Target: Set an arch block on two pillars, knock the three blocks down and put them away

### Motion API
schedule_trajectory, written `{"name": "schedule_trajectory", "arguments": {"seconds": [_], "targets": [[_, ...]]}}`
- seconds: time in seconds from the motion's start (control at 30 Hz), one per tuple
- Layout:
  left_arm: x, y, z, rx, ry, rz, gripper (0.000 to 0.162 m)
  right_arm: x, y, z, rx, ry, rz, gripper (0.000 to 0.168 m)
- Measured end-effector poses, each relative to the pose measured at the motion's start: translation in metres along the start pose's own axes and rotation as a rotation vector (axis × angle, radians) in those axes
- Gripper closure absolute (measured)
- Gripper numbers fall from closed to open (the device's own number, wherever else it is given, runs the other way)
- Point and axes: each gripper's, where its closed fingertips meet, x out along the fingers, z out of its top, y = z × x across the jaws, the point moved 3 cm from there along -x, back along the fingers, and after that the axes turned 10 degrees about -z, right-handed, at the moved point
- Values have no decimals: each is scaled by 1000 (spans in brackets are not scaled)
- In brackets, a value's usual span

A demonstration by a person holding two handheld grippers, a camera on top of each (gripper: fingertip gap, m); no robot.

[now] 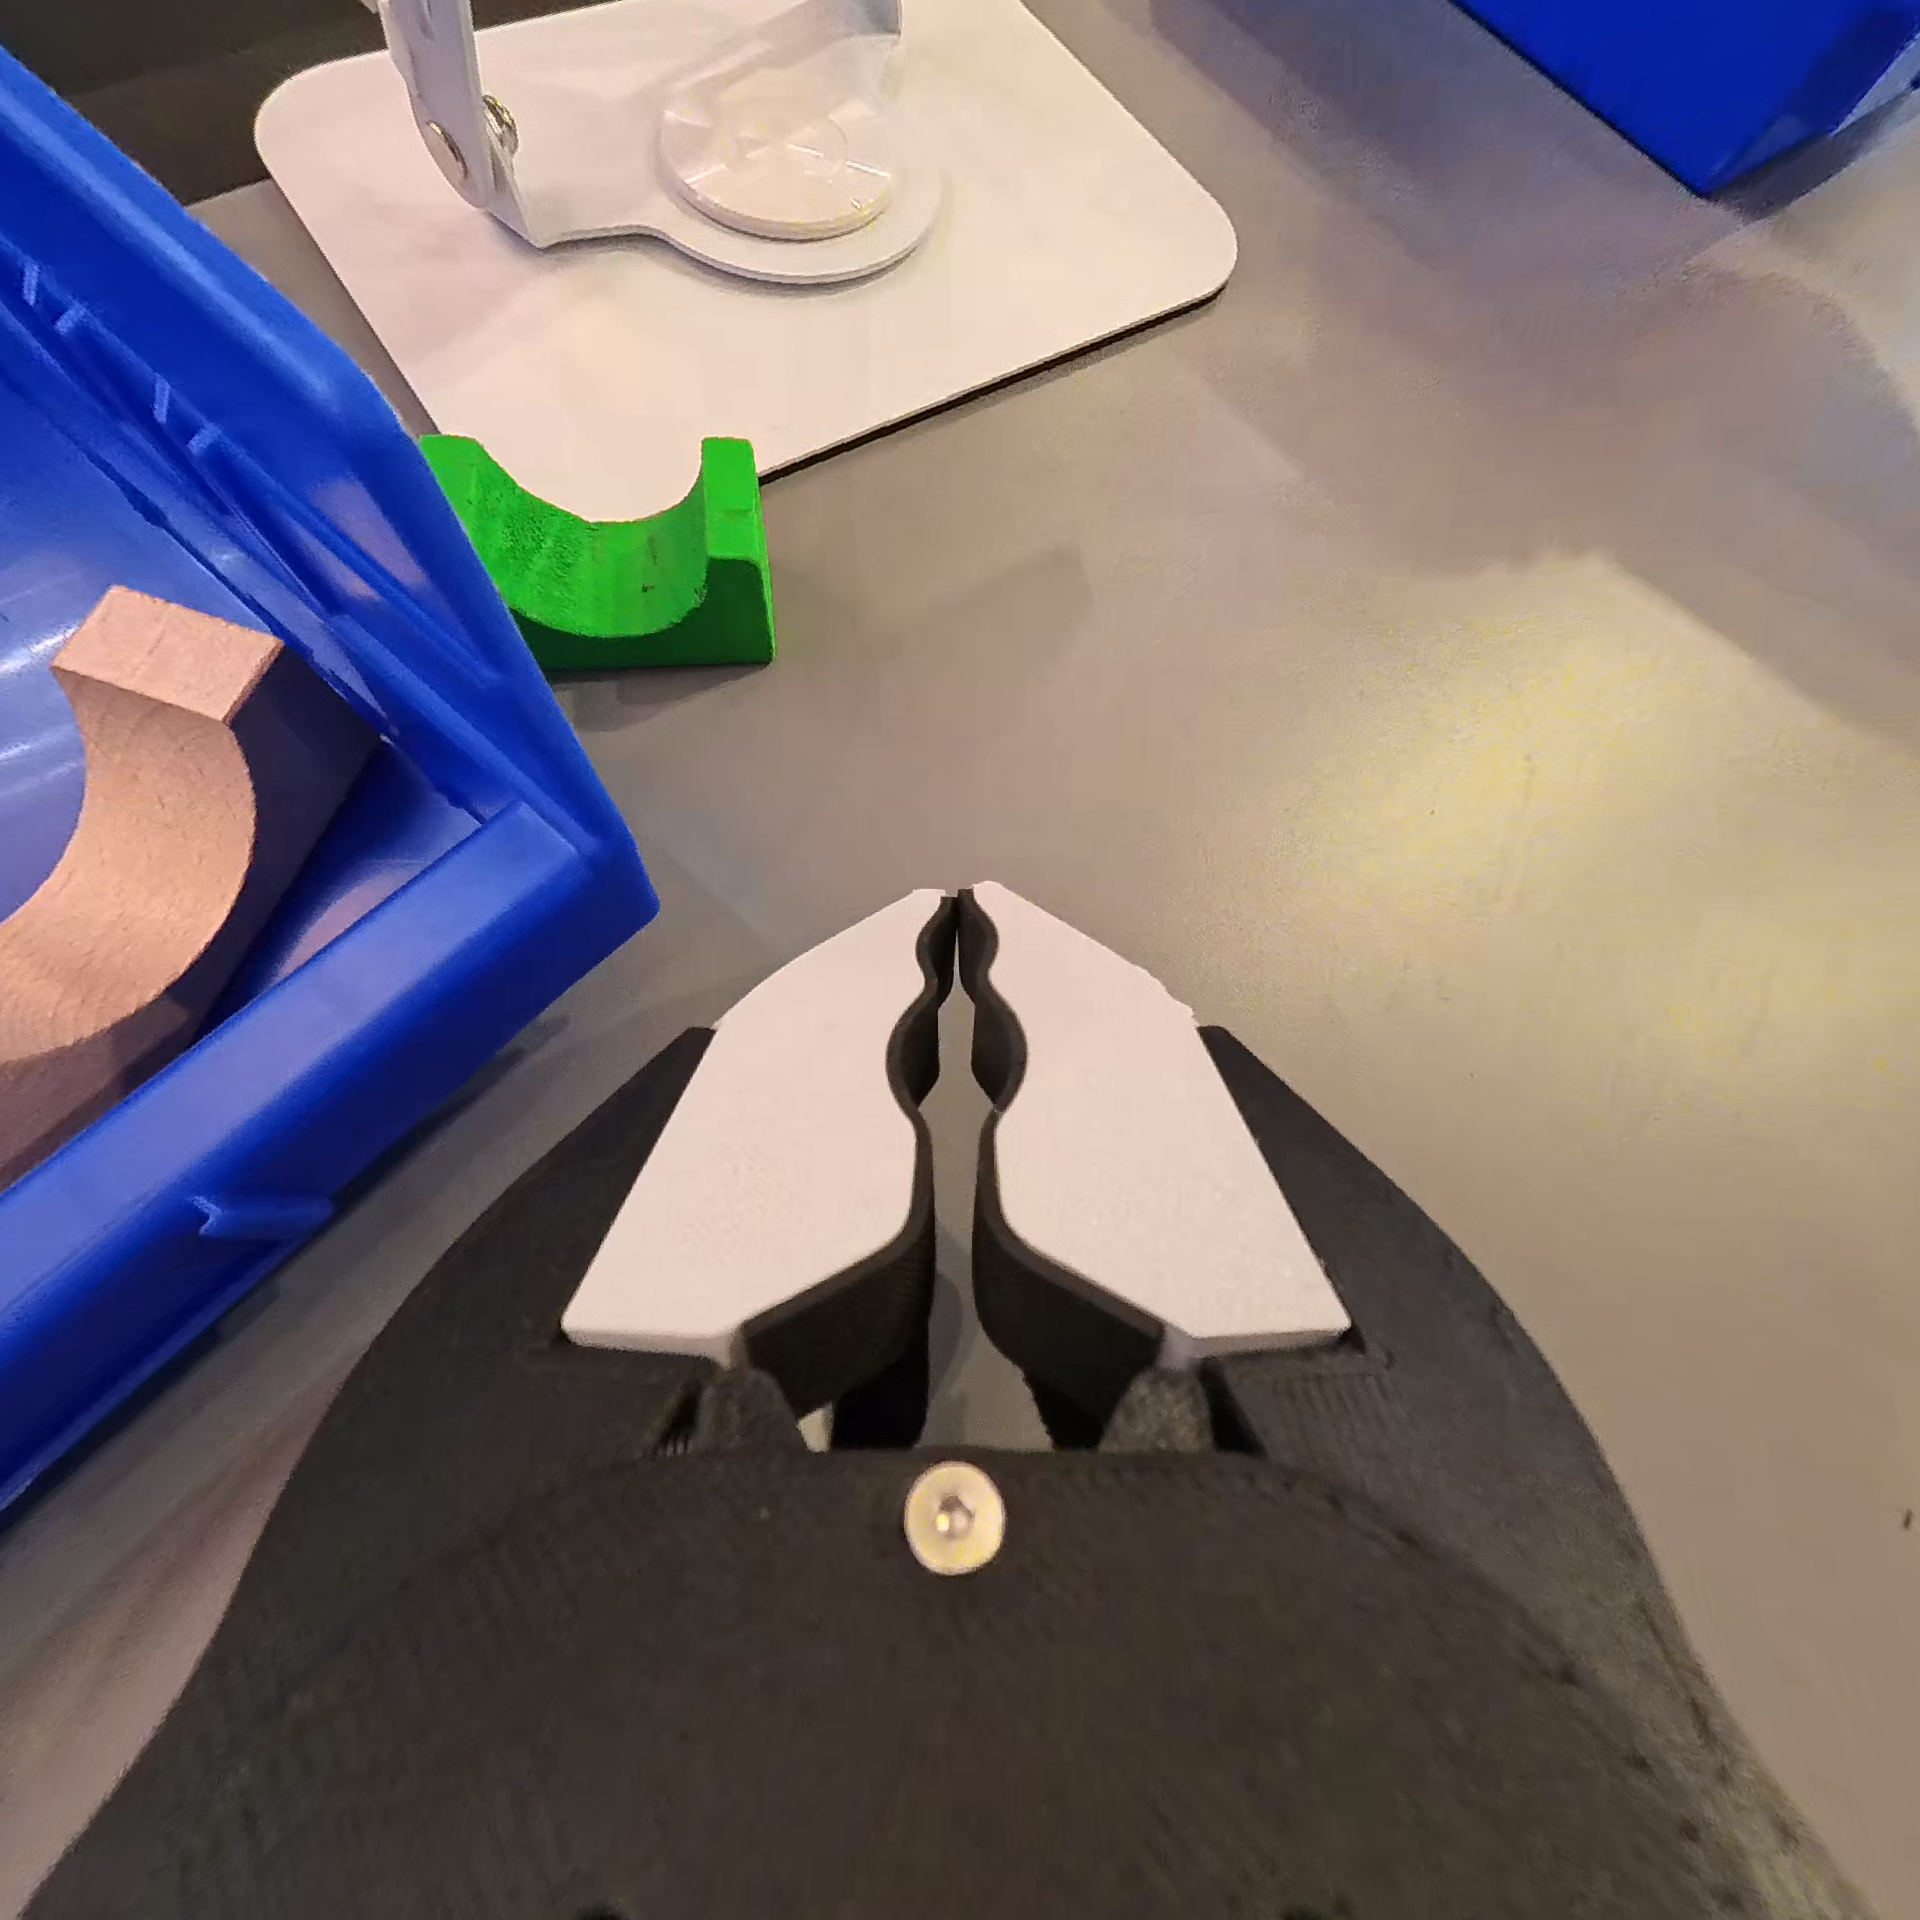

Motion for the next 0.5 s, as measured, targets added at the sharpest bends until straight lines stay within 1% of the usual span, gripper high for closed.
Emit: {"name": "schedule_trajectory", "arguments": {"seconds": [0.13,0.2,0.3,0.37,0.5], "targets": [[0,0,0,-2,2,-1,162,42,-19,-38,3,179,-31,136],[0,0,0,-3,4,-1,162,53,-26,-50,-14,235,-74,136],[1,0,-1,-1,12,-1,162,67,-32,-68,-25,341,-91,136],[1,0,-1,1,13,0,162,70,-34,-69,-42,356,-114,136],[2,0,-1,1,16,-1,162,74,-36,-73,-64,435,-108,136]]}}
